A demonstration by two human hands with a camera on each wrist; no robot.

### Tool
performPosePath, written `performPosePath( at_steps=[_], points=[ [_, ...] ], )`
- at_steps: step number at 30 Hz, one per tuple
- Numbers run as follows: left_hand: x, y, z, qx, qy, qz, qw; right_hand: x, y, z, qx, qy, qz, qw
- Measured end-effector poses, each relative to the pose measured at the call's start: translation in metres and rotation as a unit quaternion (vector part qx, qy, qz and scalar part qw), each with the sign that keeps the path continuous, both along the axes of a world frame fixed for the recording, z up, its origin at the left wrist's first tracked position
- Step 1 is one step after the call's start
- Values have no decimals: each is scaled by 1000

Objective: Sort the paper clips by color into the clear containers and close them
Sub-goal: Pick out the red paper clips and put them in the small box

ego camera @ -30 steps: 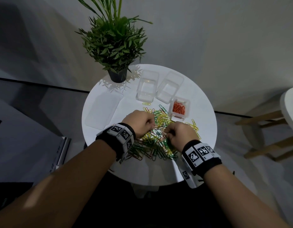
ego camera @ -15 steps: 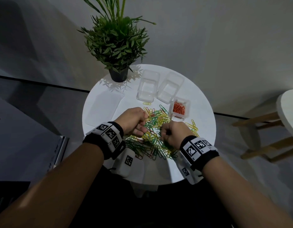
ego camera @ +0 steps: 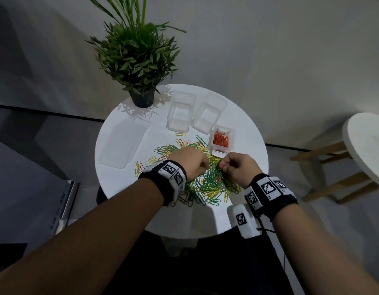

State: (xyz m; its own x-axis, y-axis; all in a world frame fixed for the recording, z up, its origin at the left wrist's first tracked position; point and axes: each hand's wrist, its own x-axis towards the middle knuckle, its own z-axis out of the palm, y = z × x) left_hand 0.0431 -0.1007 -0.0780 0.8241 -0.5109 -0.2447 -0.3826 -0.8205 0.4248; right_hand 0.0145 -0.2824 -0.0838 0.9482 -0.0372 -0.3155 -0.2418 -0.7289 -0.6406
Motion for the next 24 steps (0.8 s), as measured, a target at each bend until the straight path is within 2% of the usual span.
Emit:
performPosePath(
  at_steps=[4, 11, 17, 20, 24],
  points=[
    [6, -5, -3, 49, -21, -7, 999, 0, -6, 1, 102, 1, -70, 992],
    [14, -1, -6, 33, 3, 41, 999, 1, -23, 11, 262, 25, -135, 955],
    [18, 4, -4, -1, 50, 36, 998, 0, -25, 4, 315, 85, -162, 931],
    [18, 6, -4, -4, 38, 40, 998, -2, -26, 4, 377, 129, -186, 898],
    [18, 4, -5, 37, 17, 28, 999, -5, -27, 4, 456, 183, -208, 846]
  ],
)
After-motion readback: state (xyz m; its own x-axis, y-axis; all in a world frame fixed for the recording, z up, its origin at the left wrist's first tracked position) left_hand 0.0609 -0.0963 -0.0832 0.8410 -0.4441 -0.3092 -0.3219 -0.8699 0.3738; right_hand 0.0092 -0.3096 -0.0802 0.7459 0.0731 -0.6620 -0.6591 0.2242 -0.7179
